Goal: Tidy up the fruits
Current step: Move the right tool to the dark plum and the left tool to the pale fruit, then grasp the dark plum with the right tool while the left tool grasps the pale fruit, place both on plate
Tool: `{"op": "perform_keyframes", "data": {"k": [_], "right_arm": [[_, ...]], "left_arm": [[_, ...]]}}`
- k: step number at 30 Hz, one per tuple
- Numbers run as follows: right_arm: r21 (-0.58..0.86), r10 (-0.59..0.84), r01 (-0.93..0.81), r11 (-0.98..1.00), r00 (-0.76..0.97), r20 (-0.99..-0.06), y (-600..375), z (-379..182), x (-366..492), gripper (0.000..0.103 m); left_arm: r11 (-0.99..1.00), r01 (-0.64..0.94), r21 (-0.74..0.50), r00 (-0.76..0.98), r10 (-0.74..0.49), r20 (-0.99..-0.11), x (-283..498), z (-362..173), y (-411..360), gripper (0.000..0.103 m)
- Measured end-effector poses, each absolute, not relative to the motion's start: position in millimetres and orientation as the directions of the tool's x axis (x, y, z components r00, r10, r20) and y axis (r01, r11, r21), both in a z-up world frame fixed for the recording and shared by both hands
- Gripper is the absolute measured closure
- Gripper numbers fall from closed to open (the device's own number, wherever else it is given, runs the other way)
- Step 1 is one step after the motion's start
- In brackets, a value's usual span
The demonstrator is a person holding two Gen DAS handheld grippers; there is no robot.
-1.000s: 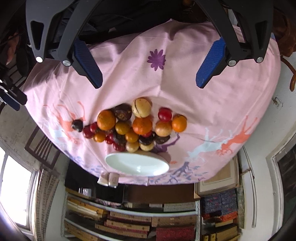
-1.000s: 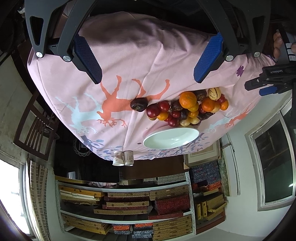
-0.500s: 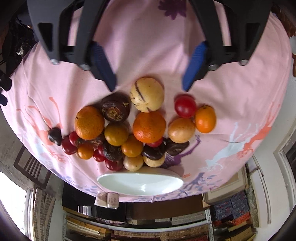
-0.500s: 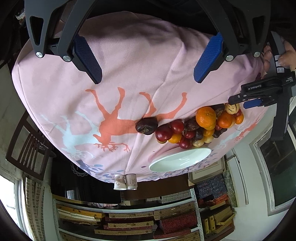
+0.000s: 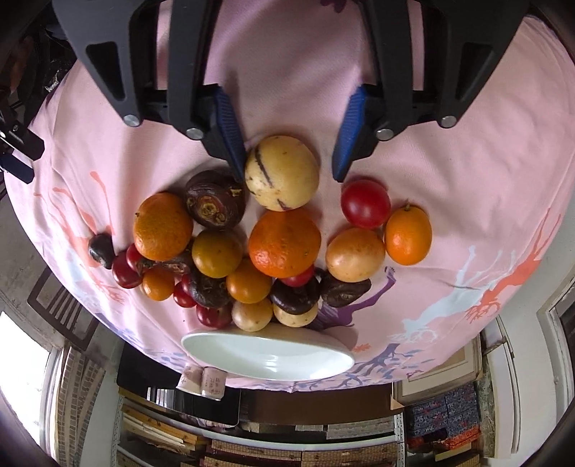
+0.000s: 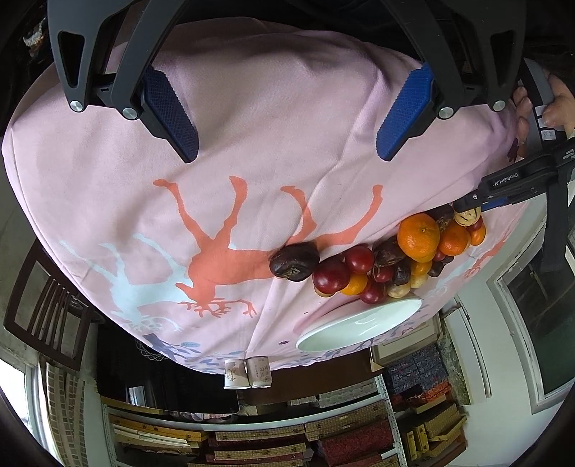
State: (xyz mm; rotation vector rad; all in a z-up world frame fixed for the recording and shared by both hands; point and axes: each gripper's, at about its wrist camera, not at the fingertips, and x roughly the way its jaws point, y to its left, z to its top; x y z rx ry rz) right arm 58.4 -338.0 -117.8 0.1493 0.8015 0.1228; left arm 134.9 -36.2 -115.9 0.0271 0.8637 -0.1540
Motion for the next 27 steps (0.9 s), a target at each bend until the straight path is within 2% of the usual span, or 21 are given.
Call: {"op": "perform_keyframes", "data": {"k": [7, 14, 18, 24, 26, 27], "right_arm": [[0.167, 0.160, -0.057, 0.984, 0.690, -0.706, -338, -118, 61, 0.003], [0.076, 0.127, -0.103, 0.992, 0.729, -0.673, -339, -103, 87, 0.003], [0.034, 0.106, -0.114, 0.993, 0.716, -0.690, -336, -100, 117, 0.009], [0.007, 0.110, -0.154, 0.988, 0.672, -0.732, -318, -111, 158, 0.010], [0.039, 0.131, -0.158, 0.987, 0.629, -0.766, -315, -118, 170, 0.018], [0.061, 0.149, -0.163, 0.985, 0.605, -0.782, -314, -122, 175, 0.025]], "left_arm": [[0.986, 0.160, -0.055, 0.651, -0.147, -0.745, 133, -116, -36, 0.065], [0.984, 0.167, -0.066, 0.706, -0.166, -0.689, 118, -91, -28, 0.065], [0.982, 0.164, -0.092, 0.692, -0.181, -0.699, 118, -91, -21, 0.065], [0.984, 0.141, -0.108, 0.680, -0.175, -0.712, 123, -99, -10, 0.065], [0.984, 0.138, -0.111, 0.678, -0.176, -0.714, 125, -101, -9, 0.065], [0.984, 0.138, -0.112, 0.676, -0.177, -0.716, 126, -101, -8, 0.064]]}}
